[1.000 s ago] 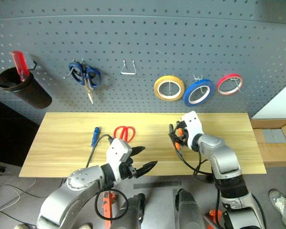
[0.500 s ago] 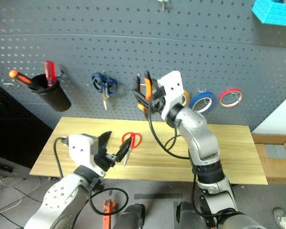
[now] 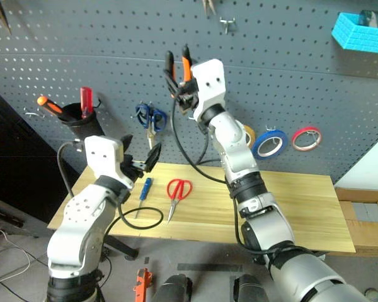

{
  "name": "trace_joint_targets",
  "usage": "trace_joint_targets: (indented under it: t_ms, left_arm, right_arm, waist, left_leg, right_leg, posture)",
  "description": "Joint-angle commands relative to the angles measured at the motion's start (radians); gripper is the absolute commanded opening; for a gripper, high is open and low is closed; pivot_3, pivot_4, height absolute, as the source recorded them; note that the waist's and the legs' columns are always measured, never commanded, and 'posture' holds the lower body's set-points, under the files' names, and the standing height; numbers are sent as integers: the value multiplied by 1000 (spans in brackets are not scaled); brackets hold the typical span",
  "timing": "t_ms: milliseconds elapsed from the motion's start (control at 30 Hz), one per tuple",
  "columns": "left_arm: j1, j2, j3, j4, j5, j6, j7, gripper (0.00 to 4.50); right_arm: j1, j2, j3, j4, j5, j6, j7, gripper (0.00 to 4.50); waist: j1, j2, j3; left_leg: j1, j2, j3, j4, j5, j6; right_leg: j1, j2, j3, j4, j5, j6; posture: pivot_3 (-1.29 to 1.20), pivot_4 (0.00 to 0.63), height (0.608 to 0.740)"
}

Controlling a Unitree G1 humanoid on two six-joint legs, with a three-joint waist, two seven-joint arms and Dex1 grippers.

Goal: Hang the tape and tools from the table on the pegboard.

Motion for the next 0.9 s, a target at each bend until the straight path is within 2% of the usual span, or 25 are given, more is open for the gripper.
trace_joint_targets:
  t_ms: [33,333,667,900]
  left_arm:
    - [-53,6,-17,41,-1,-43,-29,3919]
    - [-168,16,-39,170,1,-80,-86,3919]
    - [-156,16,-40,154,-5,-65,-95,3919]
    - [-92,-5,-47,96,-10,-30,-74,3919]
  right_arm:
    - [-41,-7,-17,23,-23,-106,-36,2797]
    - [-52,-10,-11,32,-47,-153,-69,2797]
    - [-19,31,19,41,-65,-132,-66,2797]
    - [-6,50,27,27,-64,-114,-46,2797]
  waist:
    - [-2,1,1]
    - [-13,3,7]
    - [-32,6,19]
    - [-33,6,54]
  left_leg:
    - [0,0,0,-1,0,0]
    - [1,1,0,-6,0,0]
    - [2,1,0,-7,0,1]
    - [3,1,-1,-9,0,1]
  right_leg:
    - [0,0,0,0,0,0]
    - [-1,0,0,0,-1,-2]
    - [-1,0,0,0,-1,-2]
    - [-1,0,0,1,-2,-3]
  posture:
    - [226,124,740]
    - [197,165,740]
    - [189,204,740]
    - [186,252,740]
